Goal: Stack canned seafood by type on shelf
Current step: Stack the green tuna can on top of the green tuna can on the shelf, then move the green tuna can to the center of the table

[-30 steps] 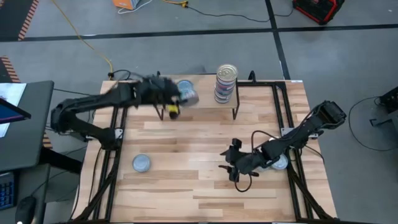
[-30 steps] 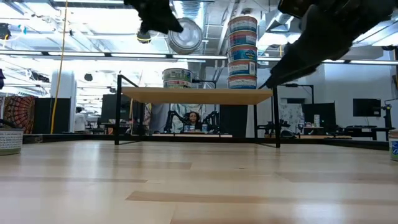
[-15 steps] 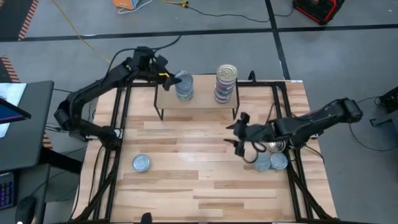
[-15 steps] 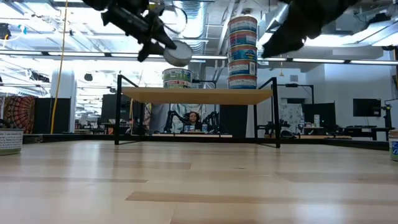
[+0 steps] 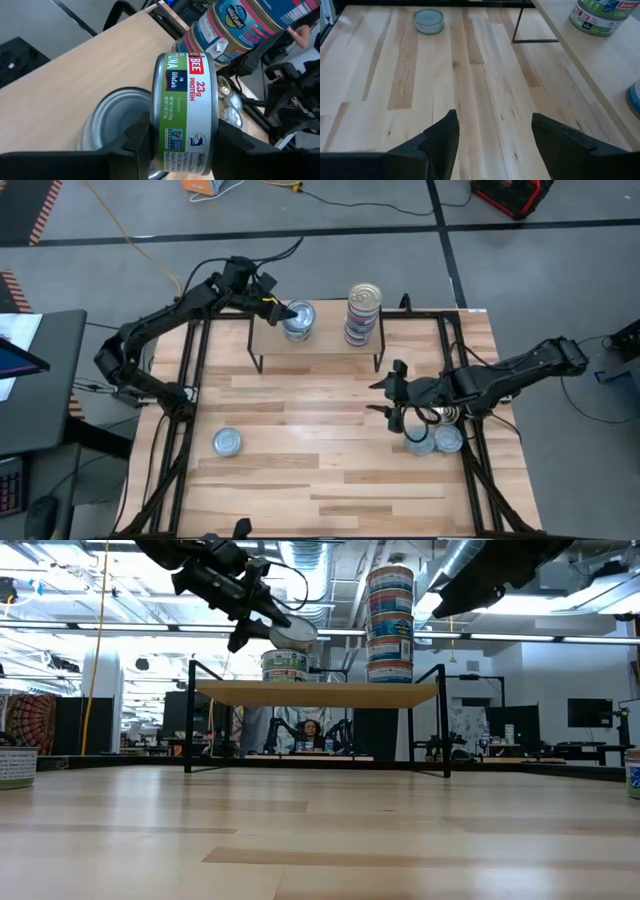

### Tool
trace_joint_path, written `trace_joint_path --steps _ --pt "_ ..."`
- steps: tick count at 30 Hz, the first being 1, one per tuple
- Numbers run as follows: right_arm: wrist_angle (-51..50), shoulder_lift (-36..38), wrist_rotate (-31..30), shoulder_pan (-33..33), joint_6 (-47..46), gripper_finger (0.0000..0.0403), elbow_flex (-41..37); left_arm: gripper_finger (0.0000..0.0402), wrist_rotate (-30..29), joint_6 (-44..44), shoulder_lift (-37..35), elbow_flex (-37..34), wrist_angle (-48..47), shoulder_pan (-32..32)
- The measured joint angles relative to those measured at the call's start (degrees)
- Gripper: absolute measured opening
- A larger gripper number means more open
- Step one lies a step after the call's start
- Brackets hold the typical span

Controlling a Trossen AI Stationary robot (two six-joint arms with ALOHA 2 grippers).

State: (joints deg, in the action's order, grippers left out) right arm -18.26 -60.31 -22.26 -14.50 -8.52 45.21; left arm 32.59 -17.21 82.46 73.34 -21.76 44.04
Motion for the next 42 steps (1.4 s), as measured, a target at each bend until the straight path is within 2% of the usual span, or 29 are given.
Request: trace_joint_path --steps 12,16,23,27,32,39,42 --pt "2.58 0.02 -0.09 1.51 0.07 0.0276 0.00 0.0160 -0.74 0.85 -0.06 0.11 -2.78 0.35" --pt "2.80 0.02 -0.09 1.49 0.07 0.0276 0.00 0.0193 -2.41 3.23 0.07 0.00 -2.32 0.25" --pt "4.46 0.02 -0.09 1.49 0.91 0.0276 -0.03 0.0268 -1.95 6.19 0.07 0.00 -1.68 0.25" --pt "5.49 0.00 -0.09 1.49 1.23 0.0276 -1.23 0.0295 -1.89 8.41 0.07 1.25 -3.63 0.23" --pt "5.62 -0.01 -0.09 1.64 1.16 0.0276 -1.53 0.0308 -5.23 12.97 0.04 4.33 -7.97 -0.28" --pt "5.54 -0.01 -0.09 1.64 1.07 0.0276 -1.53 0.0309 -16.19 19.26 0.04 7.90 -11.08 -2.06" --pt "5.51 -0.01 -0.09 1.64 1.07 0.0276 -1.53 0.0308 -18.89 23.69 -0.91 8.81 -10.58 -4.11"
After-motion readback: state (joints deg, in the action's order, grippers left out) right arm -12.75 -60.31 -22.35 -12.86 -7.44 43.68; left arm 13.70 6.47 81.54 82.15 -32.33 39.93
